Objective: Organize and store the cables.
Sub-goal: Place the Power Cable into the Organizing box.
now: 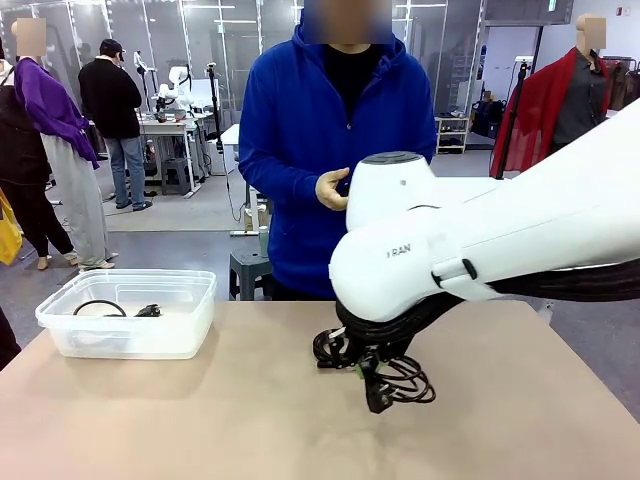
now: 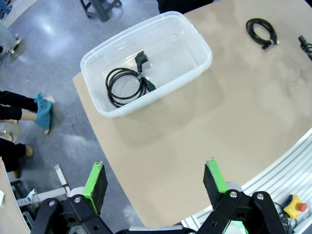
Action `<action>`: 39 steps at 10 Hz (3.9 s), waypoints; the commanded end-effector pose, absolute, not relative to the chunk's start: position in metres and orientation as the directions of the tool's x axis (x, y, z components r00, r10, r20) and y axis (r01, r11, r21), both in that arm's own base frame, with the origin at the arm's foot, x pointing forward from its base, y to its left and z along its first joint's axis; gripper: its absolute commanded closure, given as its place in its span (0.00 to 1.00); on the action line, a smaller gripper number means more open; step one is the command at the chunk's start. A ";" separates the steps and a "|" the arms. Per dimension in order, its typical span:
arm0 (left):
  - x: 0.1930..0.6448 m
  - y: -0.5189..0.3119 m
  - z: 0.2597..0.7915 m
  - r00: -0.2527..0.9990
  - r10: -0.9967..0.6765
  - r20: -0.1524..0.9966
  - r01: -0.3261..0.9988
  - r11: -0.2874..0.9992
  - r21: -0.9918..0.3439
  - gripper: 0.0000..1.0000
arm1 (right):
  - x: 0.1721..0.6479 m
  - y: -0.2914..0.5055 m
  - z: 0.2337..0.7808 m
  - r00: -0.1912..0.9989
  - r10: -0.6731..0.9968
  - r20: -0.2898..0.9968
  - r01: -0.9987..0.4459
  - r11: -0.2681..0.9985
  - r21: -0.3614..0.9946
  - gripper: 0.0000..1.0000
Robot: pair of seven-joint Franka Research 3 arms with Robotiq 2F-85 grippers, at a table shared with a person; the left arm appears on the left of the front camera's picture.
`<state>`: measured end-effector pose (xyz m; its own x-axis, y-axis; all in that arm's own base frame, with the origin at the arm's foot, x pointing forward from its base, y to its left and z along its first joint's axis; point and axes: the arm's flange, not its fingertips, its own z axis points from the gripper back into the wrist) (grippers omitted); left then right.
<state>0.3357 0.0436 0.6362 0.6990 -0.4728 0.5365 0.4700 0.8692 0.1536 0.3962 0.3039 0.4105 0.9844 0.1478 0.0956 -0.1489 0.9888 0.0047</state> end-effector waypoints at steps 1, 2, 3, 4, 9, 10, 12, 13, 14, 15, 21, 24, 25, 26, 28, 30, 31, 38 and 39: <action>0.335 0.044 0.636 0.695 -0.478 0.537 0.475 0.866 0.157 0.00 | 0.404 0.330 0.405 0.995 0.050 0.088 -0.052 0.999 0.016 0.93; 0.335 0.044 0.636 0.695 -0.478 0.537 0.475 0.866 0.157 0.00 | 0.405 0.339 0.399 0.996 0.037 0.083 -0.040 0.999 0.036 0.93; 0.335 0.044 0.636 0.695 -0.478 0.537 0.475 0.866 0.157 0.00 | 0.406 0.349 0.391 0.996 0.033 0.083 -0.036 0.999 0.033 0.93; 0.335 0.044 0.636 0.695 -0.478 0.537 0.475 0.866 0.157 0.00 | 0.405 0.356 0.384 0.996 0.024 0.082 -0.026 1.000 0.017 0.93; 0.335 0.044 0.636 0.695 -0.478 0.537 0.475 0.866 0.157 0.00 | 0.404 0.383 0.363 0.996 -0.031 0.086 0.030 0.999 0.023 0.93; 0.335 0.044 0.636 0.695 -0.478 0.537 0.475 0.866 0.157 0.00 | 0.405 0.387 0.359 0.996 -0.036 0.078 0.034 0.999 0.019 0.93; 0.335 0.044 0.636 0.695 -0.478 0.537 0.475 0.866 0.157 0.00 | 0.405 0.393 0.353 0.997 -0.035 0.075 0.031 0.999 0.044 0.93; 0.335 0.044 0.636 0.695 -0.478 0.537 0.475 0.866 0.157 0.00 | 0.407 0.396 0.348 0.997 -0.049 0.064 0.045 0.997 0.058 0.93; 0.335 0.044 0.636 0.695 -0.478 0.537 0.475 0.866 0.157 0.00 | 0.408 0.397 0.343 0.997 -0.055 0.062 0.051 0.997 0.060 0.93; 0.335 0.044 0.636 0.695 -0.478 0.537 0.475 0.866 0.157 0.00 | 0.408 0.398 0.337 0.997 -0.052 0.049 0.049 0.997 0.065 0.93; 0.335 0.044 0.636 0.695 -0.478 0.537 0.475 0.866 0.157 0.00 | 0.409 0.394 0.322 0.998 -0.056 0.023 0.054 0.996 0.064 0.49; 0.335 0.044 0.636 0.695 -0.478 0.537 0.475 0.866 0.157 0.00 | 0.409 0.392 0.323 0.998 -0.060 0.029 0.057 0.996 0.073 0.00; 0.335 0.044 0.636 0.695 -0.478 0.537 0.475 0.866 0.157 0.00 | 0.409 0.390 0.324 0.998 -0.059 0.030 0.057 0.996 0.073 0.00; 0.335 0.044 0.636 0.695 -0.478 0.537 0.475 0.866 0.157 0.00 | 0.408 0.389 0.329 0.998 -0.060 0.033 0.057 0.995 0.085 0.02; 0.335 0.044 0.636 0.695 -0.478 0.537 0.475 0.866 0.157 0.00 | 0.406 0.385 0.334 0.998 -0.049 0.040 0.047 0.997 0.068 0.00; 0.335 0.044 0.636 0.695 -0.478 0.537 0.475 0.866 0.157 0.00 | 0.404 0.381 0.338 0.999 -0.034 0.032 0.032 0.997 0.074 0.00; 0.335 0.044 0.636 0.695 -0.478 0.537 0.475 0.866 0.157 0.00 | 0.402 0.377 0.341 1.000 0.010 0.018 -0.011 0.999 0.051 0.00; 0.335 0.044 0.636 0.695 -0.478 0.537 0.475 0.866 0.157 0.00 | 0.397 0.293 0.424 0.883 0.469 -0.036 -0.449 0.863 0.231 0.00; 0.335 0.044 0.636 0.695 -0.478 0.537 0.475 0.866 0.157 0.00 | 0.394 0.276 0.436 0.862 0.507 0.005 -0.494 0.837 0.236 0.00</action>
<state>0.3357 0.0439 0.6361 0.6993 -0.4723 0.5366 0.4697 0.8694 0.1530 0.4019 0.3037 0.4307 0.8782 0.4782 -0.0039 -0.4662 0.8579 0.2162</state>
